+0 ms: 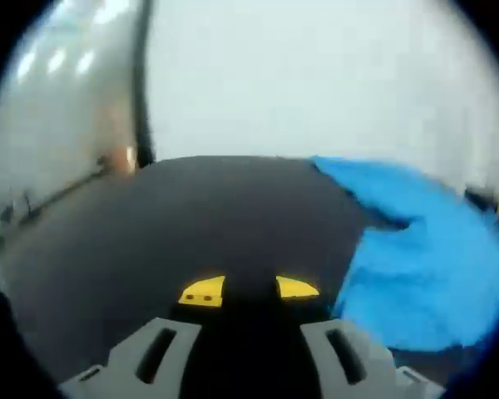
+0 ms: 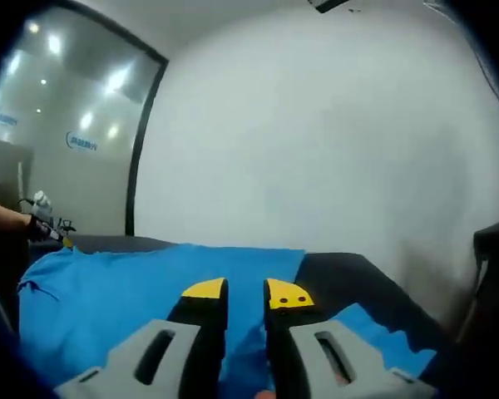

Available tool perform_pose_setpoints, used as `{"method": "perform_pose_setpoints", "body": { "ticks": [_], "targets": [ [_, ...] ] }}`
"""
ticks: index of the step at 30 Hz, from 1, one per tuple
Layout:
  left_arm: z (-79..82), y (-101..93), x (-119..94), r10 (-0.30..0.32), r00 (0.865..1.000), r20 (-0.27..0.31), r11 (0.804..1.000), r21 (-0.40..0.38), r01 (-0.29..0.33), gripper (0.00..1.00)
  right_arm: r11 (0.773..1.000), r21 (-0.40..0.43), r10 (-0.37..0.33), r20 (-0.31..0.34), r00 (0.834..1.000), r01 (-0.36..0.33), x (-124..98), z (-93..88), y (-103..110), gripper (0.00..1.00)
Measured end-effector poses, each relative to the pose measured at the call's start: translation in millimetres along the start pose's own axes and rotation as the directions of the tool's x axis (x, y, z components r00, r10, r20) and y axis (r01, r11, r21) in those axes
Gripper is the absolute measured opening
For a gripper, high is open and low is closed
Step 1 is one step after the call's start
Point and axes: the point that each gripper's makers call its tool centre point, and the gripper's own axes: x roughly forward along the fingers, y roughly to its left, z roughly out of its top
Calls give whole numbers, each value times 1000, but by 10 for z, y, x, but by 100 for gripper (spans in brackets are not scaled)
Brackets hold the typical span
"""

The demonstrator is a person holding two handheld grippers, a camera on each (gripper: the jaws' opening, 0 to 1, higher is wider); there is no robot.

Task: Spread out the cloth and fold it

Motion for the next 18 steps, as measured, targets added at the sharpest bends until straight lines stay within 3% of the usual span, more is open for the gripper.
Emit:
{"method": "perform_pose_setpoints", "body": {
  "ticks": [2,4,8,11,12,13,14,15,16,17,18],
  "targets": [
    [-47,-214,-183,-96,995,7,990,-101,96,23,1000,7,1,0,1000,-1,4,-1,-5,14],
    [-103,-372,-263,-133,991,1,985,-107,133,24,1000,10,2,-2,1000,-2,5,-6,-3,14],
    [-179,-585,-182,-142,990,-11,985,-101,140,32,1000,3,8,-6,1000,-8,3,-13,15,14],
    [-412,-618,-15,-87,993,-80,993,-89,80,38,1000,7,6,-3,1000,-6,-16,-5,10,14],
    [-408,-621,39,-74,996,-42,997,-29,73,36,1000,13,4,3,1000,-4,-28,6,3,14],
    [-316,-610,75,-40,998,41,998,44,38,36,1000,17,2,8,1000,-2,-36,15,-2,14],
    [-399,-600,90,6,1000,19,993,116,-8,35,1000,24,-2,17,1000,2,-48,30,-12,14],
    [-408,-585,96,42,999,26,976,212,-47,33,1000,30,-3,23,1000,3,-55,41,-18,14],
    [-434,-558,102,75,997,12,940,332,-75,29,1000,31,-3,24,1000,3,-55,43,-18,14],
    [-399,-586,97,69,997,33,918,388,-77,26,999,35,-4,27,1000,3,-54,47,-21,14],
    [-417,-623,85,56,998,18,941,334,-59,18,999,38,-4,26,1000,3,-52,45,-22,14]
  ]
}}
